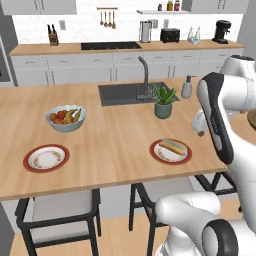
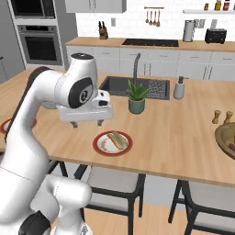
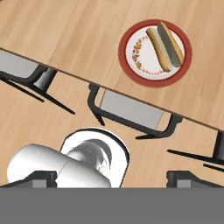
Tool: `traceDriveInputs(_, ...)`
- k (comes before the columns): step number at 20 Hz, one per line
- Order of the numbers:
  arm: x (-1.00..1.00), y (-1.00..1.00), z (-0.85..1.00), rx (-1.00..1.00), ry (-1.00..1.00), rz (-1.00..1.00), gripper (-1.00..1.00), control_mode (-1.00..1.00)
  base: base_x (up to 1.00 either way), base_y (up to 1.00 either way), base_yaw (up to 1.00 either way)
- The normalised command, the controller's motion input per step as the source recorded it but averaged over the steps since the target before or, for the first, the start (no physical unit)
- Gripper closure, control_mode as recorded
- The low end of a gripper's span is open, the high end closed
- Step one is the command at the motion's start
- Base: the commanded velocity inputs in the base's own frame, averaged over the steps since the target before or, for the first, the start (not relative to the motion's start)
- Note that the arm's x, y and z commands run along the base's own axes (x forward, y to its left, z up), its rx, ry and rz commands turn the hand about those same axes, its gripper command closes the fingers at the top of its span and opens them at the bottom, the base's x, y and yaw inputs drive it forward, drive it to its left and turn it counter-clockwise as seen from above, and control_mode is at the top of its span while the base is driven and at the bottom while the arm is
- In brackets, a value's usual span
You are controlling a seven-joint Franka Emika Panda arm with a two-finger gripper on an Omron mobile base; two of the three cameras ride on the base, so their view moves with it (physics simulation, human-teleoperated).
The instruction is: Place one bun and one sausage from the bowl on each plate.
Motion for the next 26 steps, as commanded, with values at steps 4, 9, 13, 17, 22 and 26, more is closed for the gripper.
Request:
traceDriveInputs(4, -0.47, 0.09, -0.01, -0.1, -0.01, -0.02, -1.0, -1.0, 0.0, 0.0, 0.0)
traceDriveInputs(9, -0.66, 0.12, -0.3, -0.3, -0.19, -0.01, -1.0, -1.0, 0.0, 0.0, 0.0)
traceDriveInputs(13, -0.38, 0.25, 0.0, -0.1, -0.02, 0.0, -1.0, -1.0, 0.0, 0.0, 0.0)
traceDriveInputs(17, 0.0, 0.0, 0.0, 0.0, 0.0, 0.0, -1.0, -1.0, 0.0, 0.0, 0.0)
traceDriveInputs(22, 0.0, 0.0, 0.0, 0.0, 0.0, 0.0, -1.0, -1.0, 0.0, 0.0, 0.0)
traceDriveInputs(26, 0.0, 0.0, 0.0, 0.0, 0.0, 0.0, -1.0, 1.0, 0.0, 0.0, 0.0)
